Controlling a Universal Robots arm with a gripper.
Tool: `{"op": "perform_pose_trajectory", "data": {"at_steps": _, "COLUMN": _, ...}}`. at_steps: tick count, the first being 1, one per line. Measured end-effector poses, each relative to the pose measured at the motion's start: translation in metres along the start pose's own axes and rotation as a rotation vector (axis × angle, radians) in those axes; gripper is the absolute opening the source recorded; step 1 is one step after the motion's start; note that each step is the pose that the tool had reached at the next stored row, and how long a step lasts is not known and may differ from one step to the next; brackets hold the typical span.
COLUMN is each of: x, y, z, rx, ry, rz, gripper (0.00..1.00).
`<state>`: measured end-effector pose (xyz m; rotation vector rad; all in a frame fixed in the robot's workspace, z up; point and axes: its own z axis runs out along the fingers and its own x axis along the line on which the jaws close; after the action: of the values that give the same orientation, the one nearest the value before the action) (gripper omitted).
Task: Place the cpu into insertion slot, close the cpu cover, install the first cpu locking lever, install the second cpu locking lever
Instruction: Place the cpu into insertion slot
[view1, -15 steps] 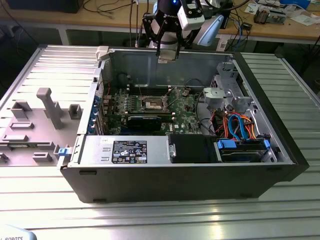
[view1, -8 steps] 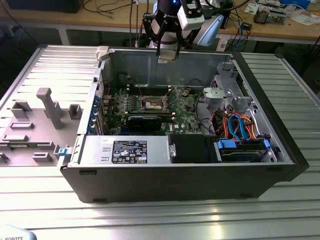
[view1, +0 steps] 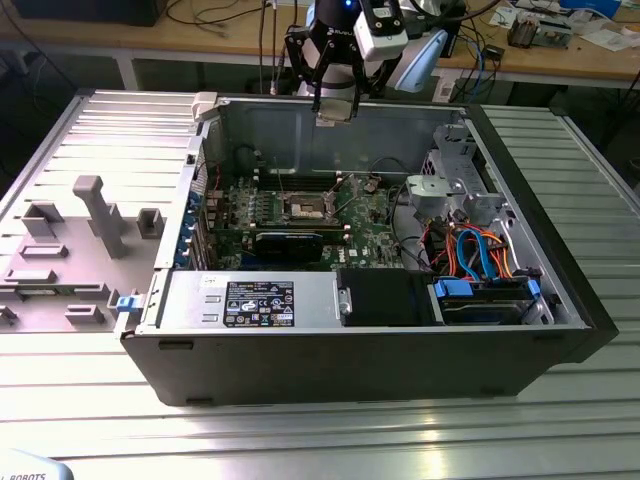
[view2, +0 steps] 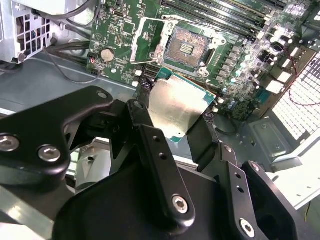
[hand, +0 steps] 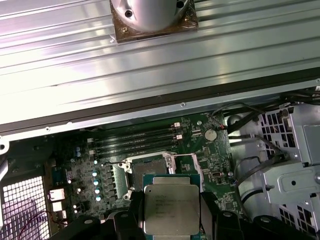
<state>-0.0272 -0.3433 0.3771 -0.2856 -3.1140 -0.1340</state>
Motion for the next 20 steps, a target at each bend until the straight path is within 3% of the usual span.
{"op": "perform_pose_trajectory", "data": {"at_steps": 20, "x": 0.0, "y": 0.0, "z": 0.0, "rx": -0.0003, "ry": -0.0011, "rz": 0.013, "gripper": 0.54}}
